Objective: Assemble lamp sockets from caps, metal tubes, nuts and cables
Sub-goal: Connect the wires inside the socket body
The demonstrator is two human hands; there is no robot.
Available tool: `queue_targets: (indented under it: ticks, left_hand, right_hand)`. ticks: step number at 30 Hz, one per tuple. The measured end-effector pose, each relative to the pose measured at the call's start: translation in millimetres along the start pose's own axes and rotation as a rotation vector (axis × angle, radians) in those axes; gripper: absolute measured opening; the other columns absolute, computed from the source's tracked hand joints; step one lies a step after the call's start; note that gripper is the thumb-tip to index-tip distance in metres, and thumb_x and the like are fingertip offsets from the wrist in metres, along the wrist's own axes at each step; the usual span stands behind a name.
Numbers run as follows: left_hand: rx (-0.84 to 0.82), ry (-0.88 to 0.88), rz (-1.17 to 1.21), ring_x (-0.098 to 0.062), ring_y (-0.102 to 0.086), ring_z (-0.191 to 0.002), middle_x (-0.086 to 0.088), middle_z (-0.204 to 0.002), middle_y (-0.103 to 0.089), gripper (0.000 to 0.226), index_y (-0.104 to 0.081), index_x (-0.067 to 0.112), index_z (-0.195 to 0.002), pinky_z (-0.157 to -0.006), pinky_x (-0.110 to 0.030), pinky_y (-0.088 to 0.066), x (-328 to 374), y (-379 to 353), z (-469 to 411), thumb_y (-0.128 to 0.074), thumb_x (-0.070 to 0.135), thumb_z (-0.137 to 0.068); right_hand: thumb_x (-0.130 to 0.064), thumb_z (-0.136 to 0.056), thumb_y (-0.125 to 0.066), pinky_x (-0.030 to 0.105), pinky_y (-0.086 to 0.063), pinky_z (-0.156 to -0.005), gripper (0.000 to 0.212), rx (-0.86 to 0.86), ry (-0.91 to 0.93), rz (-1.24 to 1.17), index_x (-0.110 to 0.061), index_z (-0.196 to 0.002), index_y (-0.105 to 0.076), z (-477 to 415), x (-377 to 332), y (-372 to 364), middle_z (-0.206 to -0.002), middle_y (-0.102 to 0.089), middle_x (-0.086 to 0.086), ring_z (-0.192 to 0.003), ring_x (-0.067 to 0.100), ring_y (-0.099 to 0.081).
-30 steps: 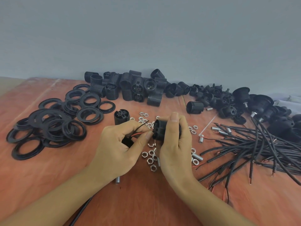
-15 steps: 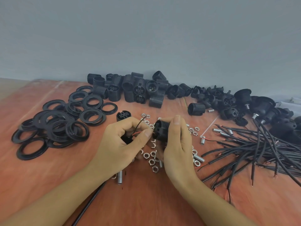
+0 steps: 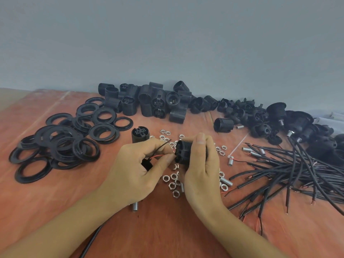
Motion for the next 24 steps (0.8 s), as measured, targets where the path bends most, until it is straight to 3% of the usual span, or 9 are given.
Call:
queue_targets:
  ticks: [2, 5, 10, 13, 15, 17, 19, 22, 24]
  left_hand:
    - [-0.026, -0.047, -0.049, 0.007, -0.063, -0.063, 0.022, -0.074, -0.066, 0.005, -0.07, 0.012, -0.086, -0.06, -0.005, -0.044, 2.9, 0.7, -0.8, -0.066, 0.01, -0.085]
    - [-0.065, -0.09, -0.1, 0.006, -0.064, -0.067, 0.017, -0.076, -0.069, 0.006, -0.073, 0.01, -0.087, -0.062, -0.005, -0.044, 4.6, -0.2, -2.0, -0.068, 0.01, -0.082]
    - [-0.028, -0.12, -0.096, 0.002, -0.066, -0.07, 0.018, -0.076, -0.069, 0.006, -0.073, 0.013, -0.086, -0.063, -0.011, -0.048, 6.0, 3.3, -2.2, -0.069, 0.012, -0.082]
    - [0.065, -0.016, 0.025, 0.001, -0.064, -0.061, 0.013, -0.071, -0.07, 0.003, -0.07, 0.018, -0.084, -0.06, -0.009, -0.046, -0.7, 10.1, -5.7, -0.068, 0.016, -0.085]
    - [0.08, 0.043, 0.103, 0.0, -0.06, -0.05, 0.004, -0.071, -0.07, 0.009, -0.069, 0.019, -0.084, -0.052, -0.011, -0.045, -4.2, 10.8, -6.8, -0.067, 0.027, -0.088]
    - [0.084, 0.101, 0.155, -0.01, -0.057, -0.041, -0.005, -0.071, -0.069, 0.016, -0.071, 0.021, -0.083, -0.042, -0.02, -0.046, -7.9, 8.8, -5.9, -0.066, 0.035, -0.09]
    - [0.125, 0.165, 0.224, -0.021, -0.057, -0.04, -0.006, -0.07, -0.068, 0.017, -0.074, 0.023, -0.086, -0.038, -0.024, -0.046, -13.0, 9.1, -5.4, -0.064, 0.037, -0.089]
    - [0.156, 0.158, 0.221, -0.018, -0.058, -0.039, 0.005, -0.069, -0.063, 0.021, -0.075, 0.028, -0.099, -0.036, -0.026, -0.047, -11.9, 12.6, -5.8, -0.061, 0.04, -0.089]
    - [0.177, 0.128, 0.236, -0.019, -0.061, -0.044, 0.003, -0.074, -0.061, 0.021, -0.072, 0.032, -0.104, -0.035, -0.028, -0.049, -9.6, 16.2, -5.2, -0.061, 0.038, -0.088]
  right_hand:
    - [-0.049, -0.095, -0.034, 0.015, -0.039, -0.056, 0.043, 0.001, 0.029, 0.005, -0.013, -0.079, -0.05, 0.4, -4.5, 0.1, -0.065, -0.046, -0.003, -0.057, 0.002, -0.042]
    - [-0.045, -0.097, -0.035, 0.007, -0.039, -0.061, 0.037, -0.003, 0.032, 0.022, -0.019, -0.079, -0.054, 0.6, -1.2, 2.7, -0.067, -0.053, -0.012, -0.062, -0.002, -0.048]
    - [-0.039, -0.102, -0.036, 0.009, -0.039, -0.057, 0.038, -0.031, 0.026, 0.013, -0.014, -0.079, -0.054, -2.9, -6.7, 0.1, -0.063, -0.048, -0.008, -0.058, -0.001, -0.045]
    - [-0.045, -0.1, -0.037, 0.013, -0.039, -0.053, 0.032, -0.079, 0.012, -0.03, -0.035, -0.072, -0.051, -6.9, -12.4, -3.5, -0.06, -0.045, -0.017, -0.054, -0.002, -0.041]
    - [-0.046, -0.098, -0.038, 0.022, -0.04, -0.053, 0.029, -0.089, -0.068, -0.055, -0.033, -0.074, -0.051, -6.9, -6.0, -2.0, -0.063, -0.047, -0.016, -0.055, 0.006, -0.043]
    - [-0.046, -0.094, -0.04, 0.03, -0.035, -0.053, 0.028, -0.106, -0.185, -0.113, -0.025, -0.079, -0.052, -5.4, 5.5, -1.7, -0.064, -0.046, -0.001, -0.055, 0.021, -0.04]
    - [-0.038, -0.092, -0.043, 0.031, -0.034, -0.052, 0.023, -0.102, -0.26, -0.203, -0.026, -0.075, -0.054, -5.7, 12.5, -1.4, -0.066, -0.047, 0.004, -0.054, 0.021, -0.039]
    - [-0.027, -0.088, -0.045, 0.027, -0.034, -0.048, 0.023, -0.124, -0.325, -0.397, -0.025, -0.071, -0.06, -7.2, 14.0, -5.7, -0.066, -0.055, 0.0, -0.048, 0.016, -0.04]
    - [-0.02, -0.092, -0.044, 0.026, -0.034, -0.044, 0.025, -0.137, -0.373, -0.523, -0.019, -0.075, -0.063, -6.4, 14.4, -9.0, -0.065, -0.057, 0.0, -0.046, 0.014, -0.041]
Point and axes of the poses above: each hand's wrist, its own z-axis away from the middle knuckle, its own y-axis out of the back of the hand, x = y × z, the point moved 6 cm from there along -z, towards the middle knuckle
